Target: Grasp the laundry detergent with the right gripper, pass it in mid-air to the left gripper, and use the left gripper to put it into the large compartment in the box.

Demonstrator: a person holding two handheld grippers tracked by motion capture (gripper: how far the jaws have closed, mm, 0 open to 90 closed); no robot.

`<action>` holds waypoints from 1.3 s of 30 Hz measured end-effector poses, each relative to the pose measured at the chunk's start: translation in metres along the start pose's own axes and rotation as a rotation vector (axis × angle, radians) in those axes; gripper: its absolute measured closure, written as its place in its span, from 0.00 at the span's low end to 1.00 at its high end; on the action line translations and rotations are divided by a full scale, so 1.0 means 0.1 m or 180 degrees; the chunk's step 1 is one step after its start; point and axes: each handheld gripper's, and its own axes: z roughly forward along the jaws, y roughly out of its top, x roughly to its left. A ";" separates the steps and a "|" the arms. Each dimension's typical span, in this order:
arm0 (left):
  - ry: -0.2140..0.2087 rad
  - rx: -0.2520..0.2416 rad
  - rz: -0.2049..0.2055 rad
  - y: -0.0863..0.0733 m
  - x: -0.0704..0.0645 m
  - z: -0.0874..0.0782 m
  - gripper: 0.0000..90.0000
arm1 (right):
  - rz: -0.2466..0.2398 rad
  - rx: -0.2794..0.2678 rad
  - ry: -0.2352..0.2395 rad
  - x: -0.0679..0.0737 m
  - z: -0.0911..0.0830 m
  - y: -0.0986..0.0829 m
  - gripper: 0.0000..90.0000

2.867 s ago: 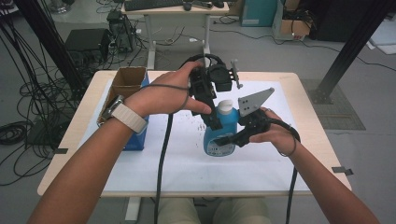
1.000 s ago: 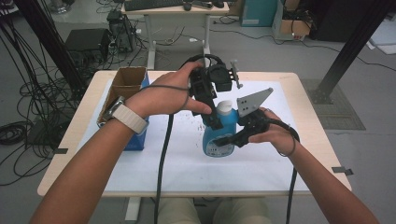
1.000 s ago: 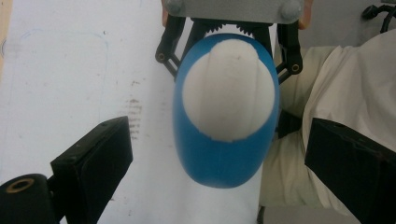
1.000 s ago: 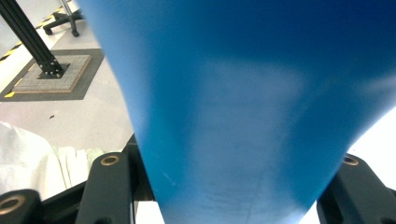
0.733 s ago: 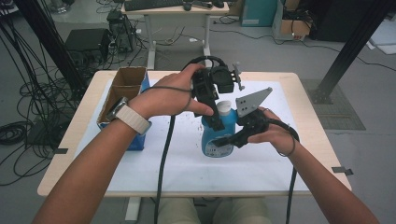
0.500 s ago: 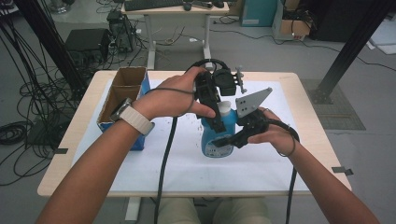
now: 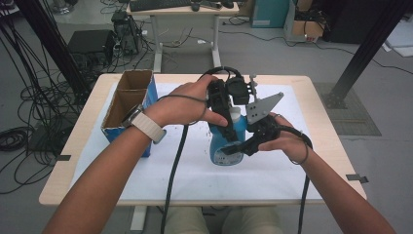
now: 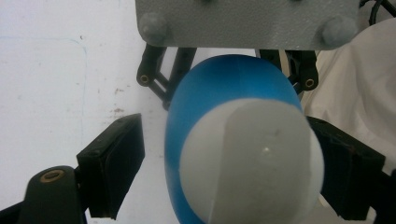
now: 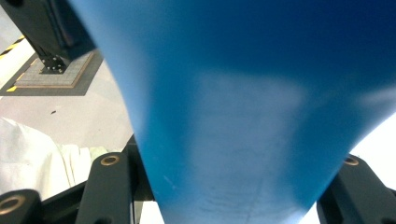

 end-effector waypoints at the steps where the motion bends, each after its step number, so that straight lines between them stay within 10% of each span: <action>1: -0.0012 0.0012 -0.0003 0.00 0.00 0.00 0.21 | -0.0004 0.0013 -0.0004 0.00 0.00 0.00 0.47; 17: -0.0132 0.0008 0.0071 -0.02 0.01 0.05 0.41 | -0.0017 0.0106 0.0005 0.00 0.02 0.00 0.48; 39: -0.0104 0.0091 0.0081 0.00 0.01 0.09 0.42 | -0.0032 0.0185 -0.0015 0.00 0.03 -0.02 0.48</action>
